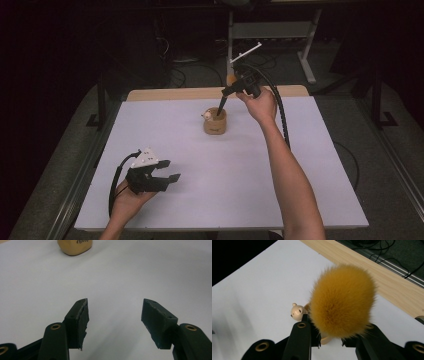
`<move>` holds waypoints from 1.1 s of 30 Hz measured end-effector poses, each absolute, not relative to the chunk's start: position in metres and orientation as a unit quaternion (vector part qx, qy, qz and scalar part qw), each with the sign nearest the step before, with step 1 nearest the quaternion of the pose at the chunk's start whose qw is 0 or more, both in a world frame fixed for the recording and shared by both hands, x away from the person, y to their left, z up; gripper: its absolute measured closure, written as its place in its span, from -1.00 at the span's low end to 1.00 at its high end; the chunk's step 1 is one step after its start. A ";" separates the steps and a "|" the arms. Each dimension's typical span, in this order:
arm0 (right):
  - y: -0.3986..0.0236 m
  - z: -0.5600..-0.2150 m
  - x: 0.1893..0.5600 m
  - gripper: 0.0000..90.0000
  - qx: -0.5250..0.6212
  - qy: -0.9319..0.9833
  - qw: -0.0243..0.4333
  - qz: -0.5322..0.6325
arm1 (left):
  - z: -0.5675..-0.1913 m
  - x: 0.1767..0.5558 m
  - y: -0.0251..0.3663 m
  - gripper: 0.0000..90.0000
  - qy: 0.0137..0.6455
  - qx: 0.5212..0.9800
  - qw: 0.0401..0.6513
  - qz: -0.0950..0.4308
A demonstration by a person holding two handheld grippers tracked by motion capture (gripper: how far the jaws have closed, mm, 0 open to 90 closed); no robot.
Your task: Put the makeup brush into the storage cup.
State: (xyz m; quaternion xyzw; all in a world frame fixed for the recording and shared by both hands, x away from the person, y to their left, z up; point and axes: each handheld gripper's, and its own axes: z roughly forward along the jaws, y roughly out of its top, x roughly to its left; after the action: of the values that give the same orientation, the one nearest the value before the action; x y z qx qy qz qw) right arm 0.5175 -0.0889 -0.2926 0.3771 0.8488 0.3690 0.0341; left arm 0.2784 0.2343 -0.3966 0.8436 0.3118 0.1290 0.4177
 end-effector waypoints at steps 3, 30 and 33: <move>-0.088 -0.297 0.517 0.60 0.376 0.848 0.036 0.372 | -0.396 0.279 0.236 -0.15 0.309 0.845 0.416 0.133; -0.078 -0.320 0.518 0.60 0.382 0.846 0.035 0.371 | -0.396 0.280 0.236 -0.15 0.309 0.844 0.417 0.133; -0.078 -0.324 0.519 0.60 0.381 0.845 0.034 0.373 | -0.396 0.280 0.236 -0.15 0.312 0.842 0.420 0.131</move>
State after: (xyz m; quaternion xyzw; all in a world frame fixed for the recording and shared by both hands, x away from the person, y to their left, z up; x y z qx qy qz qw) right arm 0.5185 -0.0776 -0.3239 0.3810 0.8454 0.3728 0.0341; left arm 0.2796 0.2356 -0.3961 0.8424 0.3118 0.1310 0.4195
